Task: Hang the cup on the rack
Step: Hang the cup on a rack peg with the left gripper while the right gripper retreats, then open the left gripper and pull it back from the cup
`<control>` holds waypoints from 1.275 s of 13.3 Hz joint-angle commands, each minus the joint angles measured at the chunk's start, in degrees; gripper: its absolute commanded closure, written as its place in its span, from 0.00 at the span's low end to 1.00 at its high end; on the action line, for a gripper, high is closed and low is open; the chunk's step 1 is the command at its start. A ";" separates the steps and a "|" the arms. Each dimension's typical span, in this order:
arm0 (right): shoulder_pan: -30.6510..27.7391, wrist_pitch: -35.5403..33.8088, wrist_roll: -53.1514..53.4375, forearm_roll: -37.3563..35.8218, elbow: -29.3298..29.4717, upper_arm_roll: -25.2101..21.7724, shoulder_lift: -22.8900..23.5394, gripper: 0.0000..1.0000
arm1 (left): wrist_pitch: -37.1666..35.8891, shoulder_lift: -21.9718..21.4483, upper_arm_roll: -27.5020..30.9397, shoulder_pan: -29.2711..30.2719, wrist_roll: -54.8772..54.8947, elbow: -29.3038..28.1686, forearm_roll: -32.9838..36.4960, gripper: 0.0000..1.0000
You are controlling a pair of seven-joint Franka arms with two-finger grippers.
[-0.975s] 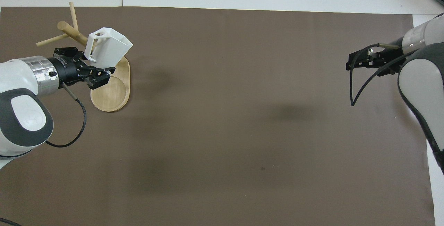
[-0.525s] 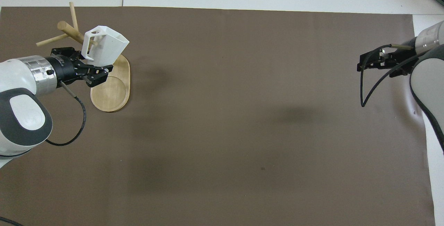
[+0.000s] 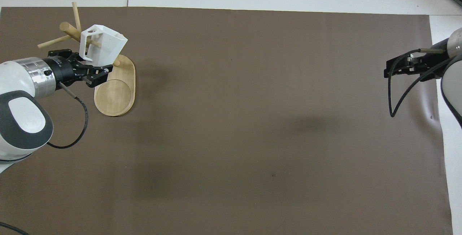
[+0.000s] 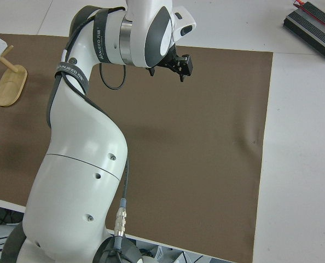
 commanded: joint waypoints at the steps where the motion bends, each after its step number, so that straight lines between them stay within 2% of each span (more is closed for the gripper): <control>1: -0.60 -2.83 -1.49 -0.78 2.11 0.32 -0.18 0.00 | 1.72 0.16 -0.36 0.39 -2.27 -0.15 0.64 1.00; 2: -0.60 -3.44 -1.49 -0.78 2.64 0.32 -0.18 0.00 | 1.72 0.16 -0.36 0.39 -2.44 -0.15 0.64 0.96; 3: -0.60 -3.71 -1.23 -0.78 2.82 0.32 -0.27 0.00 | 1.63 0.16 -0.27 0.39 -2.79 -0.15 0.64 0.95; 5: -0.60 -5.02 -1.05 -0.52 2.91 -0.20 -0.45 0.00 | 1.63 0.16 -0.18 0.39 -3.15 -0.15 0.64 0.67; 6: -0.60 -5.64 -0.96 -0.17 3.26 -0.64 -0.71 0.00 | 1.55 0.16 -0.18 0.48 -3.24 -0.15 0.64 0.18; 7: -0.60 -6.34 -0.96 0.01 3.35 -0.64 -0.80 0.00 | 1.37 0.16 -0.10 0.74 -3.59 -0.15 0.64 0.00; 10: -0.42 -8.28 -0.79 -0.25 3.87 -0.82 -2.03 0.00 | 0.32 0.16 -0.01 1.62 -3.59 0.20 0.73 0.00; 12: 0.36 -8.46 -0.79 -0.17 3.96 -2.57 -2.64 0.00 | -2.48 -0.10 0.34 1.88 -3.42 0.37 1.78 0.00; 17: 5.98 -8.28 0.53 0.36 3.79 -8.89 -3.96 0.00 | -14.95 -2.21 0.34 4.86 -3.50 2.21 14.50 0.00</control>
